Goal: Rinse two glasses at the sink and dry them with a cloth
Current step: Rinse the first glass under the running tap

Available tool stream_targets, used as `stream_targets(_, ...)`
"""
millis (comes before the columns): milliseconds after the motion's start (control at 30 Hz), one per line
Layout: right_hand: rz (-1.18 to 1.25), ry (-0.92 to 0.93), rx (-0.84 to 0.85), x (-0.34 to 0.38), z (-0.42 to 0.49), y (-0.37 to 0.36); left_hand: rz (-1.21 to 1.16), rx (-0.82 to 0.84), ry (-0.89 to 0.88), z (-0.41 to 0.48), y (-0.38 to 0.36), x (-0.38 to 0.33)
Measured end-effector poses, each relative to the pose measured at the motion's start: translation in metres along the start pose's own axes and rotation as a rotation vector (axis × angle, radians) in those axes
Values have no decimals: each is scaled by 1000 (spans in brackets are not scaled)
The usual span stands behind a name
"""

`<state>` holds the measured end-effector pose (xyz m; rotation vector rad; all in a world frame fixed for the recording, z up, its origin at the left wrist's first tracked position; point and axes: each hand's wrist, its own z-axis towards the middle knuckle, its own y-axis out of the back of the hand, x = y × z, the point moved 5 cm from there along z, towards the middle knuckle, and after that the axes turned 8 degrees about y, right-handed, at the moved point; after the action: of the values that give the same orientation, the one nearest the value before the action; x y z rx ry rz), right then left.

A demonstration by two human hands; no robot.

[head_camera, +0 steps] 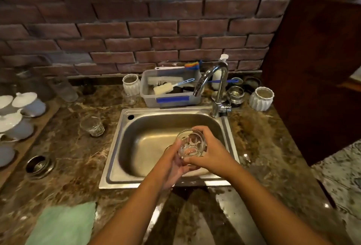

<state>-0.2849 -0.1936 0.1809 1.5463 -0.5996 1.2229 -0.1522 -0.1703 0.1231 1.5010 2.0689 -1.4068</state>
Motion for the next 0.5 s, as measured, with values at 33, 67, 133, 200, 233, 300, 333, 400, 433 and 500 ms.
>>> stream_targets(33, -1, -6, 19, -3, 3, 3, 1, -1, 4, 5, -1, -2)
stream_targets(67, -2, -13, 46, -6, 6, 7, 0, -7, 10, 9, -1, -3)
stream_targets(133, -5, -27, 108, -12, 13, 16, 2, -40, 25, 19, -2, -7)
stream_targets(200, 3, -59, 134, -20, 22, 31, 14, -87, 37, 31, 0, -11)
stream_targets(233, 25, -76, 120, -24, 28, 40, 14, -103, 43, 37, 1, -14)
stream_targets(300, 71, -106, 37, -42, 45, 61, 7, -134, 49, 47, 4, -21)
stream_targets(333, 72, -124, -33, -55, 55, 72, -5, -140, 54, 53, 6, -24)
stream_targets(400, 79, -180, -224, -89, 75, 97, -22, -133, 58, 64, 10, -29)
stream_targets(433, 88, -219, -327, -109, 85, 108, -31, -135, 58, 69, 12, -32)
stream_targets(500, 85, -327, -493, -147, 102, 125, -49, -138, 59, 78, 17, -35)
